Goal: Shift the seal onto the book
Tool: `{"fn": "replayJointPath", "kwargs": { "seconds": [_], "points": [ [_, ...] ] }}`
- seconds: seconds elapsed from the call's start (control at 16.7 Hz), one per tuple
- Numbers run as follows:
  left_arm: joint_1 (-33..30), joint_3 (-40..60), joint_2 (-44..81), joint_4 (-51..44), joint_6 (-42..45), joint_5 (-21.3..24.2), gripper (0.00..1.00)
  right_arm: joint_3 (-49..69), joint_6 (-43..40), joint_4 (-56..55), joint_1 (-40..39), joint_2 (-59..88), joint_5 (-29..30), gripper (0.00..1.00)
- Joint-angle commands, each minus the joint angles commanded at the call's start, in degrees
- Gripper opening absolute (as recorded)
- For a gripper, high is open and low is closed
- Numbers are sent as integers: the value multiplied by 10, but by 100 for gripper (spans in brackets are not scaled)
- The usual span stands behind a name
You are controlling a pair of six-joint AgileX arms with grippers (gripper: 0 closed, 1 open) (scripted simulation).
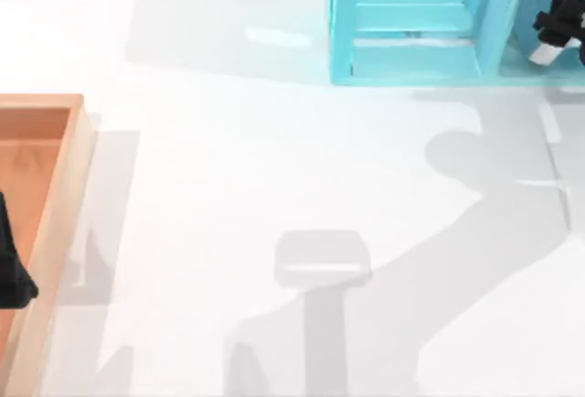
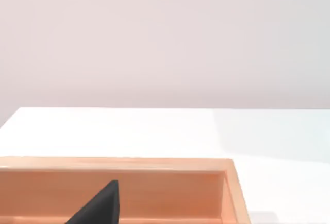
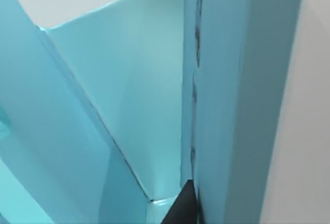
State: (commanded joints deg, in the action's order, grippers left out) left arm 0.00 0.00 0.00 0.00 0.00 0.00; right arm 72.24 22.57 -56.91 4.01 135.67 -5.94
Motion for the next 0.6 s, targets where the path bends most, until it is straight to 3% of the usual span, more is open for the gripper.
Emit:
{"fn": "replayJointPath", "kwargs": {
  "seconds": [0.3, 0.6],
  "points": [
    [0, 0, 0, 0, 0, 0, 100, -13, 4, 12, -2, -16, -1, 0],
    [0, 0, 0, 0, 0, 0, 100, -78, 6, 93, 2, -163, -7, 0]
  ]
}}
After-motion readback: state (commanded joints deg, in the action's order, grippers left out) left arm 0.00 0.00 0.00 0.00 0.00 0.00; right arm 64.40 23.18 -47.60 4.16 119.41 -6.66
